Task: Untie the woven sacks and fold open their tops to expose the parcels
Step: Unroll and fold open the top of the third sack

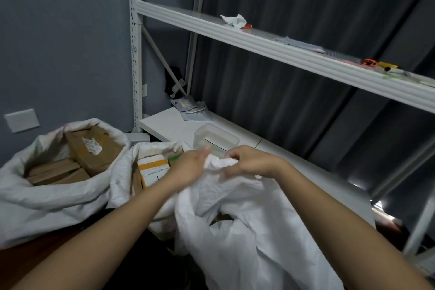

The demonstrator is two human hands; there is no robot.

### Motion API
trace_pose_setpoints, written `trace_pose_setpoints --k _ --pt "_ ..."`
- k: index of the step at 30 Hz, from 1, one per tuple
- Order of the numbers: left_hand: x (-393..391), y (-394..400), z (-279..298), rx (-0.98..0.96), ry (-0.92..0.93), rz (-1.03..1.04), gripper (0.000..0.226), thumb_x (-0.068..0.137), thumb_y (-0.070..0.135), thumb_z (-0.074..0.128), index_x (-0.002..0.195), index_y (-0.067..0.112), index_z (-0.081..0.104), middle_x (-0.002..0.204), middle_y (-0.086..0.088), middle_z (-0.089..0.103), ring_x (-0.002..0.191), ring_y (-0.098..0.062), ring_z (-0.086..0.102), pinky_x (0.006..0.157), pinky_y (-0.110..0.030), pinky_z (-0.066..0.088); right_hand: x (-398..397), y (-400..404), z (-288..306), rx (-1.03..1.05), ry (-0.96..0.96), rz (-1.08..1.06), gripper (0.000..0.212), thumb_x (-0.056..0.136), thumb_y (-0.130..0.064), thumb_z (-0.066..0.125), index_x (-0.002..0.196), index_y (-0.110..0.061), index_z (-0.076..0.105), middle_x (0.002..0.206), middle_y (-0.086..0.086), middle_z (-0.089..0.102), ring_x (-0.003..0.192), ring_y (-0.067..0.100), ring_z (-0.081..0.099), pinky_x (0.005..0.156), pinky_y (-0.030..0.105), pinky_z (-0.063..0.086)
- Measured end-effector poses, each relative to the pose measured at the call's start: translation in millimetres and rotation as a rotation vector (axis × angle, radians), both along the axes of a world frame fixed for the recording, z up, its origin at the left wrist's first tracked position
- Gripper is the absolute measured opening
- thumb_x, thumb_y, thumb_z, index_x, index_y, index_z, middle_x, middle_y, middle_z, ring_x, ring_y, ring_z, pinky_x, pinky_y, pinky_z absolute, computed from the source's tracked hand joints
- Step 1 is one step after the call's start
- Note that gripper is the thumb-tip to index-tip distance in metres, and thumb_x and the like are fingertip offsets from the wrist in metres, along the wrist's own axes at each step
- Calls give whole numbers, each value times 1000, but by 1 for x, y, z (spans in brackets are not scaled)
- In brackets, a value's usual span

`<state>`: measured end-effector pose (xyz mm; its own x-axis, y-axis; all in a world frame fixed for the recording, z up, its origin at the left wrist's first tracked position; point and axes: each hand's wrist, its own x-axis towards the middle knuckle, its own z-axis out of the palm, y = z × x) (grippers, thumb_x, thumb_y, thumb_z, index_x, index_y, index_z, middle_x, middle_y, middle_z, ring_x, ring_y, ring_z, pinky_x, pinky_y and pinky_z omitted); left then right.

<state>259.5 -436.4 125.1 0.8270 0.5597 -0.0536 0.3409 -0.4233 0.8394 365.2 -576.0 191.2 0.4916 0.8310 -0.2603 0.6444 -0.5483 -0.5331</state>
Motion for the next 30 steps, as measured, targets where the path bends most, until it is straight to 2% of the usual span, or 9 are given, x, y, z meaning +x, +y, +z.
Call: trace_pose_setpoints --k 2,3,8,11,17,22,24,27,30 --pt "-2 29 -7 -405 0 73 69 91 64 38 129 9 55 136 -5 51 120 -27 51 100 -27 37 4 -7 3 4 -101 11 27 79 -34 75 81 -10 62 75 -1 60 69 12 54 61 25 41" --pt "-6 36 -9 -422 1 97 71 90 65 38 130 9 54 134 -4 52 119 -27 52 99 -29 39 6 -10 1 13 -125 -2 29 81 -37 73 75 -11 60 68 -3 56 64 10 52 56 22 38" --pt "-24 32 3 197 -173 -68 74 79 78 31 84 10 59 79 -8 63 78 -25 59 70 -36 43 17 -18 -2 66 -4 -153 37 74 -40 79 61 -17 54 56 -9 47 52 7 44 49 21 31" --pt "-31 45 -4 474 -176 -261 66 69 88 29 89 28 49 87 10 51 77 -12 54 71 -35 47 17 -23 5 131 76 -84 29 75 -35 80 73 -15 58 62 -10 53 55 3 49 54 18 37" --pt "-39 62 -13 754 -118 -347 93 71 89 7 99 15 56 93 7 48 83 -12 52 70 -34 46 23 -36 2 321 160 -91 23 83 -24 73 85 -2 66 77 7 61 71 14 56 66 27 44" --pt "-44 58 -34 686 -137 -17 45 90 59 36 94 20 57 91 2 47 89 -19 46 73 -36 43 20 -43 -13 353 94 -92 13 87 -30 69 95 -21 66 82 2 60 73 10 54 70 22 43" --pt "-41 47 -35 435 -127 27 18 96 32 49 88 18 58 84 2 47 89 -25 51 73 -32 39 17 -47 -16 397 93 -93 9 90 -27 64 95 -20 67 87 -3 64 78 7 59 74 18 44" --pt "-35 31 -32 -6 -146 82 17 99 15 44 85 12 54 78 -1 52 77 -19 49 61 -21 33 18 -52 -23 452 -21 -145 8 92 -24 62 88 -22 70 95 -5 67 92 8 61 83 20 44" --pt "-27 21 -29 -116 -161 135 19 101 17 39 93 12 56 89 -2 55 74 -10 47 62 -18 33 18 -52 -25 390 -266 -172 11 92 -18 62 87 -20 72 91 -6 62 90 13 58 83 26 44"
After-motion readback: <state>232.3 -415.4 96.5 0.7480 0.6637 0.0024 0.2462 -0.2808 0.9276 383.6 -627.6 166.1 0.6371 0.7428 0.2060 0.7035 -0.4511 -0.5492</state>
